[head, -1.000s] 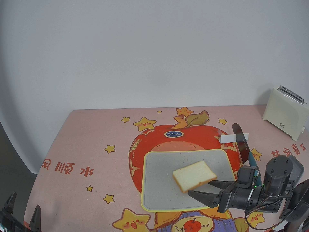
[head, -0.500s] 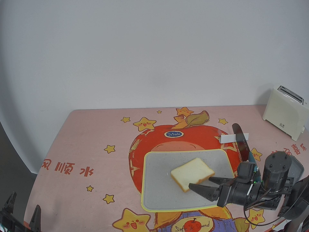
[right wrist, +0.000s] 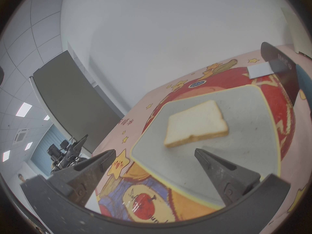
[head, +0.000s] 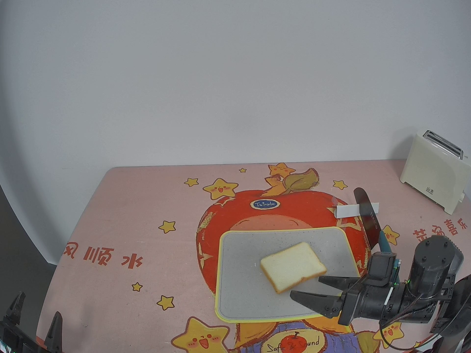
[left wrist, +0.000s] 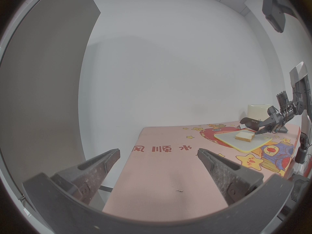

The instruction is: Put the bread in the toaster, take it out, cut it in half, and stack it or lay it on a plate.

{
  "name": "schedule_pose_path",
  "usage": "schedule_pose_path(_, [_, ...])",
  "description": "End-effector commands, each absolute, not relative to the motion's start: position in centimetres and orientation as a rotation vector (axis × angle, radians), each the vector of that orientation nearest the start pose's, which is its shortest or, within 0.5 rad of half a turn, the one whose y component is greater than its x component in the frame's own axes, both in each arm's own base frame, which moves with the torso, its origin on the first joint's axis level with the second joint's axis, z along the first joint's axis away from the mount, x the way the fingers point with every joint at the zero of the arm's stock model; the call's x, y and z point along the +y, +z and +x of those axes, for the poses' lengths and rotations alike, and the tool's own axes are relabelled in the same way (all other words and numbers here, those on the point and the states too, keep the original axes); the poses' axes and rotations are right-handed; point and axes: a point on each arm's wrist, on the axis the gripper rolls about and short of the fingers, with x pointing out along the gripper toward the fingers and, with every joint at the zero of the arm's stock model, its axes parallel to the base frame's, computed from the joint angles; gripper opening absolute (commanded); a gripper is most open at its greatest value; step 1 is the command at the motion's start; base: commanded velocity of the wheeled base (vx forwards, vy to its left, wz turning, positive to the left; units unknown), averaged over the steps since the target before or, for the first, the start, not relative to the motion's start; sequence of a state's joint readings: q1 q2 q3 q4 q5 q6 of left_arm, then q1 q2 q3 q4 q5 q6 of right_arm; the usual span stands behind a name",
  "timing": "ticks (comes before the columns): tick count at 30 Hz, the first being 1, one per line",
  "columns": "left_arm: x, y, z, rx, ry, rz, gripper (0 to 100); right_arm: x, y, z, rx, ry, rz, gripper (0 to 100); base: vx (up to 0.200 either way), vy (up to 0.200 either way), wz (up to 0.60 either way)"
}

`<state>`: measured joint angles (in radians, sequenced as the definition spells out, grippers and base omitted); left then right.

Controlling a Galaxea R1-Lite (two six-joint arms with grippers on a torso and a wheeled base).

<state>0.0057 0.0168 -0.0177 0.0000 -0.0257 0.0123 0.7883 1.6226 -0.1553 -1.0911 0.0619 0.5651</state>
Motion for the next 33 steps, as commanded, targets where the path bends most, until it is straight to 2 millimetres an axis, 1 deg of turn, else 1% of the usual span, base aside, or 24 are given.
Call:
schedule_pose_path(1, [-0.1,7.6,-2.2,0.004,-0.018,0.012,100,14.3,9.2,15.0,0.588,0.674,0.374,100,0.0,0.0,0.0])
schedule_pose_path(4, [-0.1,7.6,-2.3,0.003,-0.02,0.012,100,14.5,9.0,15.3,0.586,0.661,0.365,100,0.0,0.0,0.0])
schedule_pose_path(8, [-0.1,7.6,-2.2,0.004,-0.02,0.012,100,15.1,10.6,15.9,0.504,0.681,0.397,100,0.0,0.0,0.0])
schedule_pose_path(9, [-0.1,7.6,-2.2,0.004,-0.02,0.012,100,15.0,11.8,15.7,0.457,0.699,0.417,100,0.0,0.0,0.0])
schedule_pose_path(12, [-0.1,7.6,-2.2,0.004,-0.02,0.012,100,15.0,13.2,15.8,0.401,0.722,0.448,100,0.0,0.0,0.0])
schedule_pose_path(13, [-0.1,7.6,-2.2,0.004,-0.02,0.012,100,15.0,13.2,15.8,0.401,0.72,0.448,100,0.0,0.0,0.0])
schedule_pose_path(20, [-0.1,7.6,-2.3,0.003,-0.018,0.012,100,14.8,14.9,15.7,0.315,0.758,0.473,100,0.0,0.0,0.0])
schedule_pose_path(23, [-0.1,7.6,-2.2,0.004,-0.018,0.012,100,14.0,15.3,16.4,0.272,0.717,0.469,100,0.0,0.0,0.0])
schedule_pose_path(25, [-0.1,7.6,-2.2,0.004,-0.02,0.012,100,13.2,15.9,16.4,0.224,0.7,0.447,100,0.0,0.0,0.0])
schedule_pose_path(27, [-0.1,7.6,-2.2,0.004,-0.02,0.012,100,12.4,16.9,16.1,0.168,0.687,0.432,100,0.0,0.0,0.0])
schedule_pose_path(28, [-0.1,7.6,-2.2,0.004,-0.02,0.012,100,12.2,17.0,16.0,0.163,0.683,0.431,100,0.0,0.0,0.0])
schedule_pose_path(30, [-0.1,7.6,-2.2,0.004,-0.02,0.012,100,10.7,18.3,15.3,0.102,0.655,0.422,100,0.0,0.0,0.0])
schedule_pose_path(33, [-0.1,7.6,-2.2,0.004,-0.018,0.012,100,9.1,19.1,14.8,0.09,0.589,0.37,100,0.0,0.0,0.0])
